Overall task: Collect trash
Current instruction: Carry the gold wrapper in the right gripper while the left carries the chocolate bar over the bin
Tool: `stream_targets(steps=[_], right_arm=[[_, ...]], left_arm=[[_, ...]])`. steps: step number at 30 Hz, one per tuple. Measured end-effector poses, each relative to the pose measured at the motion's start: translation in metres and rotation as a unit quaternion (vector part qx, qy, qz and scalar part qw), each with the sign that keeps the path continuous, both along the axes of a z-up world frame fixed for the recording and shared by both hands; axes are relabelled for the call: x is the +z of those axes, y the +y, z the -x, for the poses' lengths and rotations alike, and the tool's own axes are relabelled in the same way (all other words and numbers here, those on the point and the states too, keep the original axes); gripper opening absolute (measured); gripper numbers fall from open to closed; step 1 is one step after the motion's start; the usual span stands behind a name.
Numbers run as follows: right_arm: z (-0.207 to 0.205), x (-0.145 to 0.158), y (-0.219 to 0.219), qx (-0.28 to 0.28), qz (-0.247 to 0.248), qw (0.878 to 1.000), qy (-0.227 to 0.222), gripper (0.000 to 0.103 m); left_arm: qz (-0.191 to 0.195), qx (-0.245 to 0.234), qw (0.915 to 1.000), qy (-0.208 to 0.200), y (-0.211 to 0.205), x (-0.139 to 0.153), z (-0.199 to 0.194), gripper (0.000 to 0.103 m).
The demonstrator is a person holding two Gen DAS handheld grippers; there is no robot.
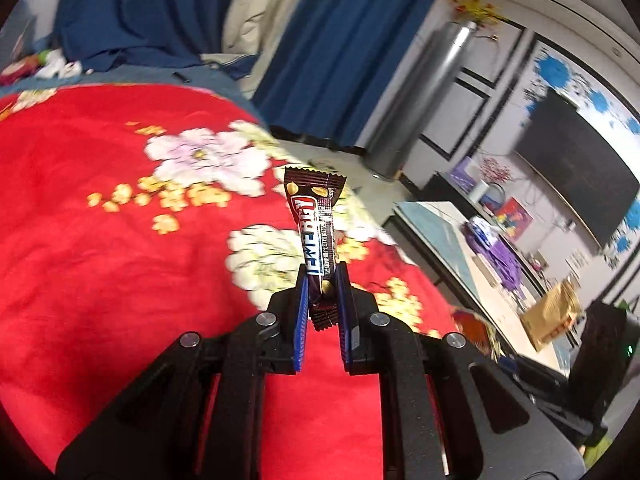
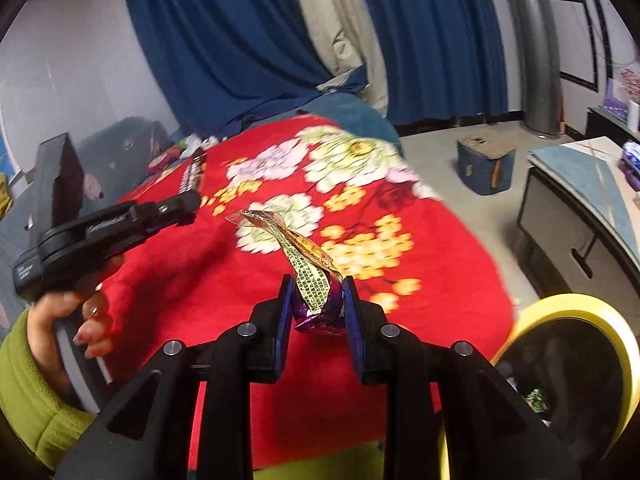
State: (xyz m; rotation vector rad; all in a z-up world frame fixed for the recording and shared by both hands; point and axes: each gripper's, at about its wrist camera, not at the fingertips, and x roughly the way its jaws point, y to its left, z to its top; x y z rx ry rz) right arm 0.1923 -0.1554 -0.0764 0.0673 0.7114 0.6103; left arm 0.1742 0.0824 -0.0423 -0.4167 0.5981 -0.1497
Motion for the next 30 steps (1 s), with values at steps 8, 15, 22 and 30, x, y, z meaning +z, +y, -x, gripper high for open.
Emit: stream_targets(steps=[8,15,22,30], right_arm=[[0.004,0.007,-0.045,-0.052,-0.006,0.999,-0.009,0.023],[0.01,0.007,-0.078,-0.093,-0.008,0.996,-0.01,0.023],[0.016,0.011,-0.1,-0.123,-0.008,0.992,-0.021,0.023],[0.025,0.015,-0.122,-0.151,-0.005,0.988,-0.032,0.023]], left_arm=[[-0.014,-0.046,0.9986,-0.021,-0.037,0.013,0.01,0.008],[-0.021,-0.075,0.9964,-0.031,-0.06,0.018,0.019,0.008],[-0.035,-0.109,0.9927,-0.038,-0.086,0.019,0.026,0.008],[-0.05,-0.142,0.9877,-0.042,-0.115,0.018,0.036,0.008]])
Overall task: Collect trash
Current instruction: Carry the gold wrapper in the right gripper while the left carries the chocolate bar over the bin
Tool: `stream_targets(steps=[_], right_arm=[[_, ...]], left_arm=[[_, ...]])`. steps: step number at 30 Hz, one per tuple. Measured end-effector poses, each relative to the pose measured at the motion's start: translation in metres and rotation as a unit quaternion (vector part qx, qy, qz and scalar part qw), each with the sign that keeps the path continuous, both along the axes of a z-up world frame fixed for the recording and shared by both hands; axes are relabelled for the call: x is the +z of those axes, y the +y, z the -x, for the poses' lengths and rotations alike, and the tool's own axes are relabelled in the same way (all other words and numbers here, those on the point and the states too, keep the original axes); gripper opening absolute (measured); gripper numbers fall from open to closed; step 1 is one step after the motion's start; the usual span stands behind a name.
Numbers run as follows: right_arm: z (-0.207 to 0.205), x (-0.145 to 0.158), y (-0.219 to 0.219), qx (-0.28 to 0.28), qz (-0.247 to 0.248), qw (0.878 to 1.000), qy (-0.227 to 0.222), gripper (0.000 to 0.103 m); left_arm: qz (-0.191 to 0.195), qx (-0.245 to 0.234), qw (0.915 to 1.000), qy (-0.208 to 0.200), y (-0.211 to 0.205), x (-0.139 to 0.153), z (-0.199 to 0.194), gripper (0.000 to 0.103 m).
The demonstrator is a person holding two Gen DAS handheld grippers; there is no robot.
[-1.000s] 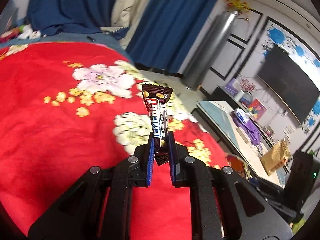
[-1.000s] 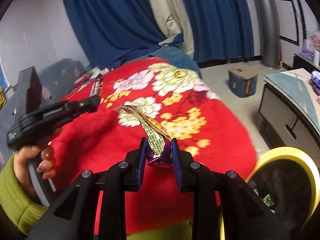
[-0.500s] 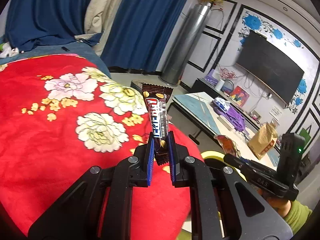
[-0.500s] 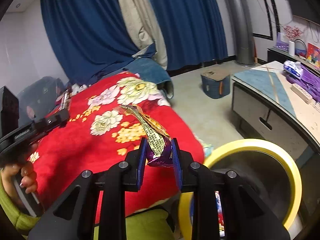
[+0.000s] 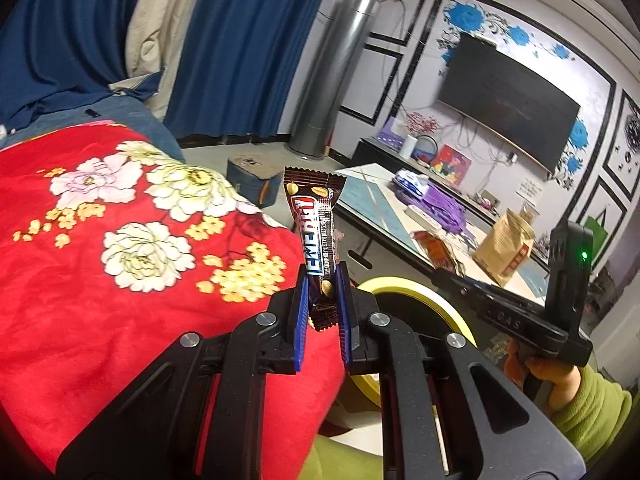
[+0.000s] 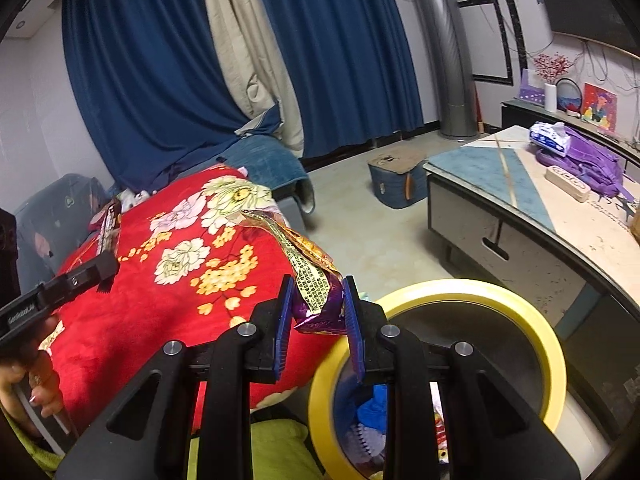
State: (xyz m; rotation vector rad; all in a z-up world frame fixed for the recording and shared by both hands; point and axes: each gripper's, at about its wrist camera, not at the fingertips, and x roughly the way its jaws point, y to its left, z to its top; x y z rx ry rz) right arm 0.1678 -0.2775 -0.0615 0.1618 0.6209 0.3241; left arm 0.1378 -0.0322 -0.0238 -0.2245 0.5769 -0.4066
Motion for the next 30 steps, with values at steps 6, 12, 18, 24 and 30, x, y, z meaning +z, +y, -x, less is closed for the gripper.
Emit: stream_targets(steps=[6,12,18,24,30], right_arm=[[0.007,0.0,-0.015,-0.024,0.01,1.0,-0.007,0.023],[0.014,-0.002,-0.032,-0.047,0.011,0.999,-0.01,0.023],[0.017,-0.006,-0.048,-0.067,0.007,0.998,-0.006,0.023],[0.017,-0.012,-0.063,-0.087,0.007,0.996,-0.001,0.023],[0.017,-0.024,-0.076,-0.104,0.004,0.995,0.011,0.023]], left_arm=[[-0.014,-0.033,0.9994,-0.003,-0.027,-0.002,0.006,0.008],[-0.029,-0.064,0.9975,-0.004,-0.055,-0.006,0.012,0.008],[-0.047,-0.096,0.9942,-0.01,-0.081,-0.008,0.014,0.008],[-0.061,-0.12,0.9908,-0.008,-0.102,-0.014,0.013,0.008],[-0.072,-0.136,0.9881,0.002,-0.117,-0.023,0.01,0.008]])
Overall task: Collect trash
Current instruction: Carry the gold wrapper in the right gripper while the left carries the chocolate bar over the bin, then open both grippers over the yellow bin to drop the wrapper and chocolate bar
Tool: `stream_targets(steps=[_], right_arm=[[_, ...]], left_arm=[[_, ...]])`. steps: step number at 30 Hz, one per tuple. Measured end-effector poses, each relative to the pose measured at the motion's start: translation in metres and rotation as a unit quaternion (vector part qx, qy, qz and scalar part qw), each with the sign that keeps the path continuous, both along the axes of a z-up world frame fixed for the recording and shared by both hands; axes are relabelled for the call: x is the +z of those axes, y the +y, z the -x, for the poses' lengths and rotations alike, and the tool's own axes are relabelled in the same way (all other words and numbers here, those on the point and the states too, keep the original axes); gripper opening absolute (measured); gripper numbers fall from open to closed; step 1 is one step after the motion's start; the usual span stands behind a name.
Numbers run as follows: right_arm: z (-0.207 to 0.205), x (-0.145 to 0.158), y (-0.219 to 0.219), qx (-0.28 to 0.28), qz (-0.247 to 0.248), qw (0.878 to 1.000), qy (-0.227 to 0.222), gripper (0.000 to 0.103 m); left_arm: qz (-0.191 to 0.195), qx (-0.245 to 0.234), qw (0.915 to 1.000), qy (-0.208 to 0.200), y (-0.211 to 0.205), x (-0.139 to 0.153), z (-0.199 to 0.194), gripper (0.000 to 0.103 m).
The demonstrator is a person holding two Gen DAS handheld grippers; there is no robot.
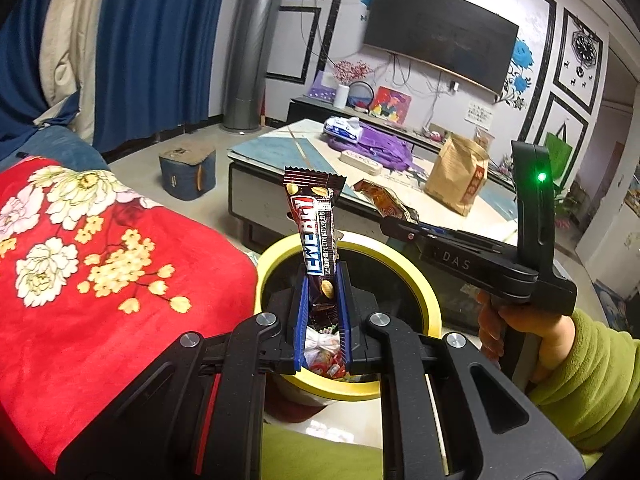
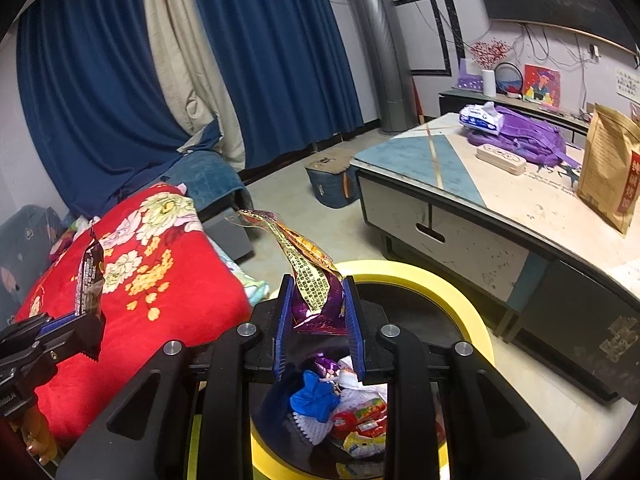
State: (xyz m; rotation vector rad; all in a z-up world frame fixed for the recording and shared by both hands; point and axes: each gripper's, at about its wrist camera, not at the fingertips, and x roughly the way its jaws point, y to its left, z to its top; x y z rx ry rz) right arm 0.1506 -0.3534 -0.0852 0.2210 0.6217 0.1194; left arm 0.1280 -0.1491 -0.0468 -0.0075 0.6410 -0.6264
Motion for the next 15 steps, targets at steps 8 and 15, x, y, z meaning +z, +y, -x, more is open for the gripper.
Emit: stream_targets(steps=[8,15], right_arm=[[-0.002,-0.017,-0.017,-0.02,-0.009,1.0,0.022,0.024],[-0.005,-0.031,-0.027,-0.03,-0.018,0.998,0.043,0.024]], left_arm=[[-0.012,-0.026,0.9995,0.012,-0.017,-0.012,-0.003,0.008],[-0.024,-0.045,0.9984,0.024,-0.028,-0.023,-0.008,0.008]])
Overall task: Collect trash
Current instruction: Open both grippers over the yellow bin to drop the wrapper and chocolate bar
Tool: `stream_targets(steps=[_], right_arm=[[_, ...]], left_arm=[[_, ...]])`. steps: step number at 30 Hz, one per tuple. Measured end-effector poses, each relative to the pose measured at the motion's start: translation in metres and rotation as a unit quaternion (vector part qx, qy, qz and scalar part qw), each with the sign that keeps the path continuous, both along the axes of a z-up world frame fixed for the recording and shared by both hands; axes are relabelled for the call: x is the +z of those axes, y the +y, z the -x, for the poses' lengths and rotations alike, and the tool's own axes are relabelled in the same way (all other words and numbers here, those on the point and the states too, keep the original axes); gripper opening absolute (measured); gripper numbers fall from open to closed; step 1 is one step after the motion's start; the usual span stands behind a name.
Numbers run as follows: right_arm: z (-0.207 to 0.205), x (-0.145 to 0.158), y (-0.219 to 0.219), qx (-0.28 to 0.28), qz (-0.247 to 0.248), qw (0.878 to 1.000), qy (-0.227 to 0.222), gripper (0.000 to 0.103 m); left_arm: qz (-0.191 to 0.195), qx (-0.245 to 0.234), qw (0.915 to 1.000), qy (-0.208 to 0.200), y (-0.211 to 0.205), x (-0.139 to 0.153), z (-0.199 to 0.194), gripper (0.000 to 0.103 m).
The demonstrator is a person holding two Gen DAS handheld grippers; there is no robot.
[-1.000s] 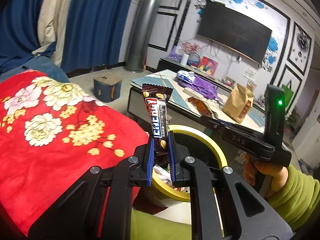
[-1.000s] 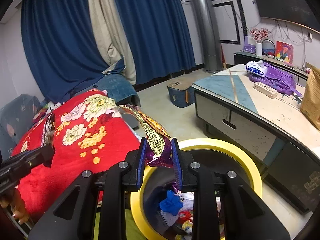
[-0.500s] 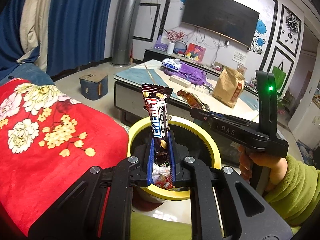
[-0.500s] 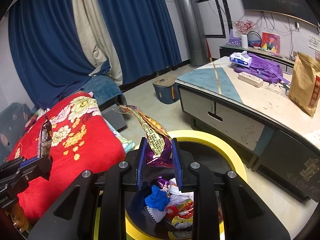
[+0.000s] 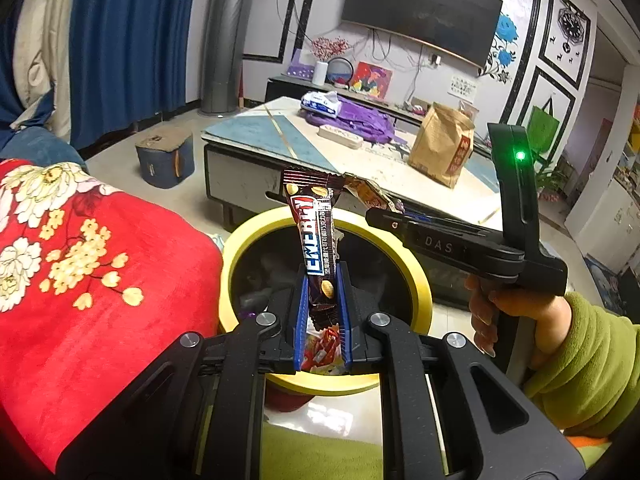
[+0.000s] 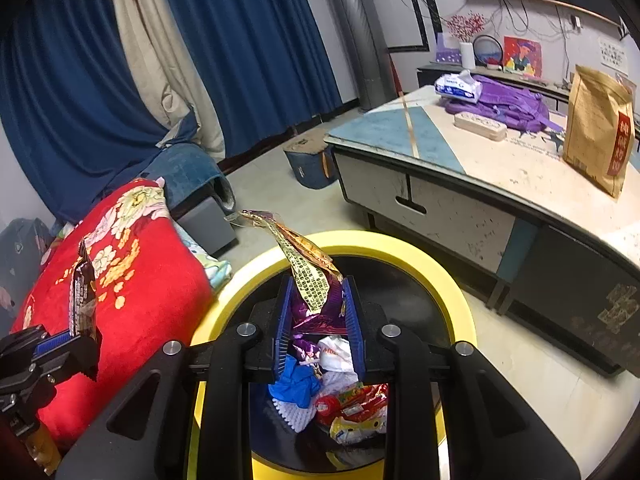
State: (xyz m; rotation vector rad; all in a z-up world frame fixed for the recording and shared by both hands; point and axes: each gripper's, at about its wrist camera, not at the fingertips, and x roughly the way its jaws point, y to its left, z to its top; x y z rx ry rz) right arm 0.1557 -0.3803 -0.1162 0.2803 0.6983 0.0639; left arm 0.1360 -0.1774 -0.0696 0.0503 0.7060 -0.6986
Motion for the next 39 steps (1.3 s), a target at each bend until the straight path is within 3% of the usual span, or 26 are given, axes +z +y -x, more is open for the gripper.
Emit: stream_targets(steps=[16,24,29,33,37,39], right_arm=[[-0.007,-0.032,-0.026,-0.018,-0.033,0.999,0.039,0.026],[-0.005,-0.033,-0.03,-0.019,-0.036,0.998,0.041,0.031],[-0.003,-0.03,-0.032,-0.023,-0.037,0.998,0.037,0.042],[-0.001,-0.029,-0.036,-0.032,-0.036,0.998,0.035,0.044],[0.001,-0.028,-0.039,-0.039,-0.04,0.998,0.034,0.057],[0.002,-0.026,-0.039,-0.042,-0.04,0.998,0.031,0.061]], left_arm=[[-0.027,-0.025,0.9984,0.044,-0.026,-0.034,-0.022,0.008],[-0.041,-0.024,0.9967,0.065,-0.031,-0.046,-0.03,0.009],[-0.039,-0.012,0.9968,0.069,-0.027,-0.044,-0.031,0.03],[-0.034,-0.006,0.9971,0.068,-0.022,-0.041,-0.03,0.043],[-0.028,0.005,0.9975,0.065,-0.016,-0.036,-0.029,0.061],[-0.026,0.01,0.9976,0.064,-0.013,-0.033,-0.029,0.063]])
